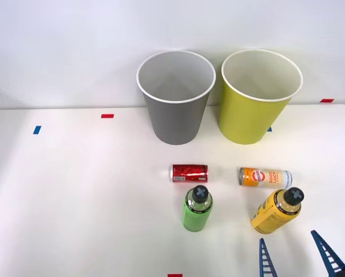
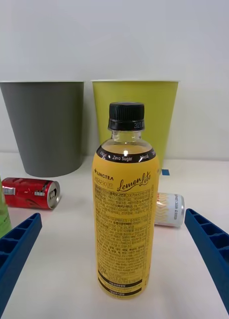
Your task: Put cans in the gray bin, plastic bottles in the light green bin
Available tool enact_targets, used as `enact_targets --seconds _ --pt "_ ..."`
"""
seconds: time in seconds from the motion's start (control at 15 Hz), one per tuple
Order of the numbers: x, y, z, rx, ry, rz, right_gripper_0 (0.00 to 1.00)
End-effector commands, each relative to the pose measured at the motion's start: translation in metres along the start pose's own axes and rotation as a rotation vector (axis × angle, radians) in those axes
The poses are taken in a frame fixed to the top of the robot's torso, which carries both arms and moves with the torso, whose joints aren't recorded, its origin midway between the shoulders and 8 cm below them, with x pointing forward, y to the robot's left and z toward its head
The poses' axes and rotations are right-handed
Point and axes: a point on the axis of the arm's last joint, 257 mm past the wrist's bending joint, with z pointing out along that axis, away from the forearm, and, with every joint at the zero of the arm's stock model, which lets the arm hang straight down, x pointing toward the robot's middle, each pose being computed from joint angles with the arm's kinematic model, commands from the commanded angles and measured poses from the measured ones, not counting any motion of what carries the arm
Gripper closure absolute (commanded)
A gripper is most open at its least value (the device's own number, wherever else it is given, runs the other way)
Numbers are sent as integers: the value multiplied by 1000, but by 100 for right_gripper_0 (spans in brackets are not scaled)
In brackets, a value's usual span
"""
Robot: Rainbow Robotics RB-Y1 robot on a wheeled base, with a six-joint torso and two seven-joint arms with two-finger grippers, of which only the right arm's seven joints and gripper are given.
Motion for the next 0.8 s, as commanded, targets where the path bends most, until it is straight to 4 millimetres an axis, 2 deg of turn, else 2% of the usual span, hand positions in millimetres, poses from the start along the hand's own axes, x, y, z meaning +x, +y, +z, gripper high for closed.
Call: enact_targets --seconds 0.07,0.2,0.33,0.8 --pt "2 -2 5 37 1 54 0" --pt "-2 0 15 56 -24 85 0" --pt "5 -2 29 68 -6 76 0" --pt "10 -7 59 82 7 9 0"
